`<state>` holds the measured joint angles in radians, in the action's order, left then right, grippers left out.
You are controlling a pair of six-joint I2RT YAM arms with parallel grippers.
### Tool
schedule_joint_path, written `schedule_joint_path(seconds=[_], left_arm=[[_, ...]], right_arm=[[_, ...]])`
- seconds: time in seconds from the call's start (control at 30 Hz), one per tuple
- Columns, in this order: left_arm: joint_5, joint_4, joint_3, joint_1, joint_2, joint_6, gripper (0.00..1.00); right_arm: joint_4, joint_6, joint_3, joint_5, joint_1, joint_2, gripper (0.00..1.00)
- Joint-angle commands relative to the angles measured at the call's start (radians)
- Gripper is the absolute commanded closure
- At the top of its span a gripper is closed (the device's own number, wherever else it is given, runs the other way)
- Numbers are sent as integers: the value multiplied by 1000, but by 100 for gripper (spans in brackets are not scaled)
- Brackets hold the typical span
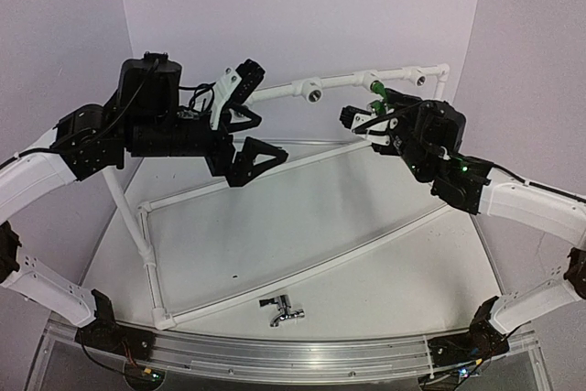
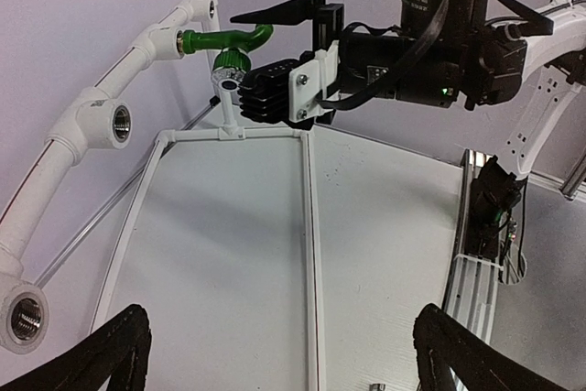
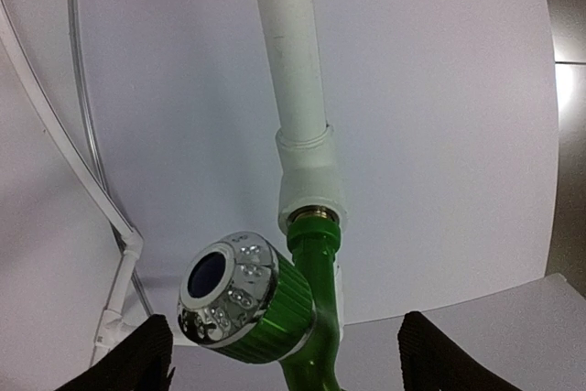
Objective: Install the water faucets
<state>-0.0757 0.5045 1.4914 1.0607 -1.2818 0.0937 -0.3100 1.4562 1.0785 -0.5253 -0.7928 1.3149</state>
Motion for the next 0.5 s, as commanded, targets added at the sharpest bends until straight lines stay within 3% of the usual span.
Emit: schedule_joint_path(seconds=[0.0, 0.2, 0.47], left_arm=[[0, -41, -6, -2, 39, -18, 0], [0, -42, -8, -2, 41, -18, 0], [0, -44, -6, -2, 33, -17, 0]], right_arm=[[-122, -46, 32, -22, -4, 21, 34], [-12, -220, 72, -31, -4, 23, 48], [118, -451, 138, 13, -4, 4, 51]])
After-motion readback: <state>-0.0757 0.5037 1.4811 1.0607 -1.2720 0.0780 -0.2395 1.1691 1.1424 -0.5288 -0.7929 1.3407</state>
